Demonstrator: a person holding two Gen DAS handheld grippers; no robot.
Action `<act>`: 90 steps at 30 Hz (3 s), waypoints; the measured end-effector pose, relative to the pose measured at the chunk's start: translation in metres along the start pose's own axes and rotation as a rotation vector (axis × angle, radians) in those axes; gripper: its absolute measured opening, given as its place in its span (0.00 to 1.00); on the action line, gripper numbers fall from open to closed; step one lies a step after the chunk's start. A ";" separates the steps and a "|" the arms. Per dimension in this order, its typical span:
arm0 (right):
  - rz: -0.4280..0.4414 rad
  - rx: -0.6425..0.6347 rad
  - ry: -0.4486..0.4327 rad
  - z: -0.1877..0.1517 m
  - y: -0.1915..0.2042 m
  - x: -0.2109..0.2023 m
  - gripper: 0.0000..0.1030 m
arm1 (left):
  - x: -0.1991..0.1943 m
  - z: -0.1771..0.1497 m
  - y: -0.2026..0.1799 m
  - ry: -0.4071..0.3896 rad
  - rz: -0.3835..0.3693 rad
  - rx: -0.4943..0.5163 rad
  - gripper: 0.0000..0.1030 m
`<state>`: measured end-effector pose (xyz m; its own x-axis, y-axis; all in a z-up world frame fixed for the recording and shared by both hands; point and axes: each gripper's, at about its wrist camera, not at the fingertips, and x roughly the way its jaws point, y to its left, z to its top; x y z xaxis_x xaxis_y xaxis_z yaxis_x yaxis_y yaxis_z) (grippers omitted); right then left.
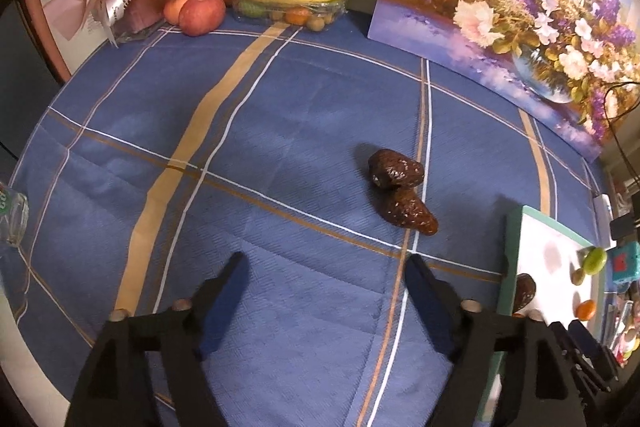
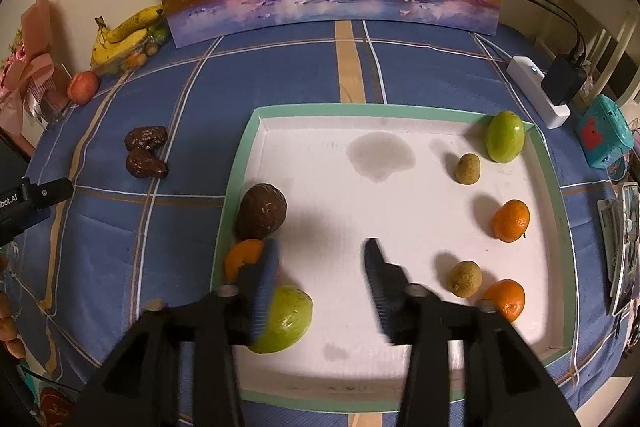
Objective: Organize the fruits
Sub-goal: 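Move both open grippers to the two remaining dates on the cloth, then close the right gripper around one of the two dates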
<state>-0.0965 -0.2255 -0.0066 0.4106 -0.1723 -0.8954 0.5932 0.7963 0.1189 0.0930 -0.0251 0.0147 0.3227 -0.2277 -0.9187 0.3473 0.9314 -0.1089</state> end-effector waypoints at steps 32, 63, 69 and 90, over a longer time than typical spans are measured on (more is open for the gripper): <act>0.009 -0.020 -0.154 0.008 0.003 -0.005 0.91 | 0.012 0.005 -0.002 -0.035 0.031 0.023 1.00; 0.162 -0.022 -0.001 0.090 0.119 0.047 0.91 | 0.041 0.070 0.075 -0.042 0.137 -0.007 1.00; 0.159 -0.015 0.070 0.090 0.139 0.072 0.91 | 0.055 0.072 0.080 -0.003 0.151 0.000 1.00; 0.131 -0.097 0.129 0.073 0.179 0.106 0.57 | 0.059 0.070 0.087 0.011 0.129 -0.008 1.00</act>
<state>0.1038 -0.1439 -0.0485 0.3838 0.0071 -0.9234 0.4686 0.8602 0.2014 0.2036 0.0224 -0.0222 0.3543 -0.1029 -0.9295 0.2965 0.9550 0.0073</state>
